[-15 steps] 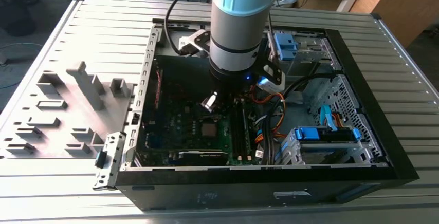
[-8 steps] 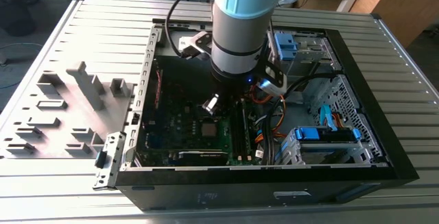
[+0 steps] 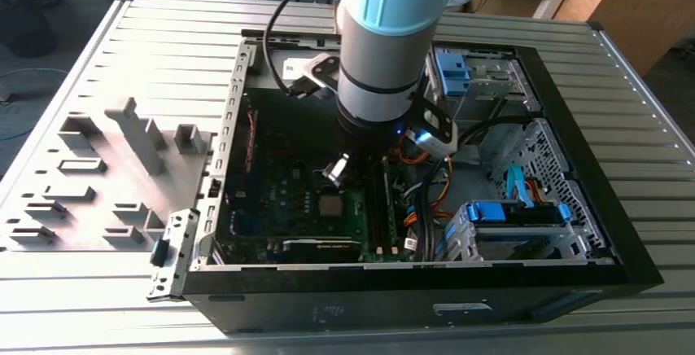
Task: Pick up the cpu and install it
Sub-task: 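Close the cpu cover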
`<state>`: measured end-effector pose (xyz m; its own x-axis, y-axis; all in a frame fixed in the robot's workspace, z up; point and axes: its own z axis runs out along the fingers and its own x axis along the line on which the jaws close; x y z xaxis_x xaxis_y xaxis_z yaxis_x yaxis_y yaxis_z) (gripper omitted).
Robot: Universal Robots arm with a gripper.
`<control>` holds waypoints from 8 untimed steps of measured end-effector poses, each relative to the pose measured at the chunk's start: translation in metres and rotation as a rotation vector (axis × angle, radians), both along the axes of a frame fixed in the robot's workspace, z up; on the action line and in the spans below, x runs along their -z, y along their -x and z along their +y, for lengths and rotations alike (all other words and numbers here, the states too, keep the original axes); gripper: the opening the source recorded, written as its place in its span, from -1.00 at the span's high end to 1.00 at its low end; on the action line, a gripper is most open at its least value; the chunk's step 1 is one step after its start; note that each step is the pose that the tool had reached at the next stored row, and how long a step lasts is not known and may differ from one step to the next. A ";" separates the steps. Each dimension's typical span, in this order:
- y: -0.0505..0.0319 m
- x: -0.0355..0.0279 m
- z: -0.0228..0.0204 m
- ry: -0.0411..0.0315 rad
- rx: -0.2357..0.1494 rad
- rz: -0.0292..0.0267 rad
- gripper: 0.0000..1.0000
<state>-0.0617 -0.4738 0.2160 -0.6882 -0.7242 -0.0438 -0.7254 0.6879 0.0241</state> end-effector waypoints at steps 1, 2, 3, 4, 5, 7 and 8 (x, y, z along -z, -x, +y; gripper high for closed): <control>-0.0003 0.0000 -0.0007 0.0000 -0.001 0.0003 0.79; -0.0005 0.0000 -0.0013 0.0001 -0.002 0.0005 0.79; -0.0007 0.0000 -0.0019 0.0000 -0.003 0.0006 0.79; -0.0009 0.0000 -0.0025 -0.0001 -0.004 0.0007 0.79; -0.0010 0.0000 -0.0031 0.0000 -0.005 0.0008 0.79; -0.0013 0.0000 -0.0042 0.0000 -0.008 0.0010 0.79; -0.0013 0.0000 -0.0047 0.0000 -0.009 0.0010 0.79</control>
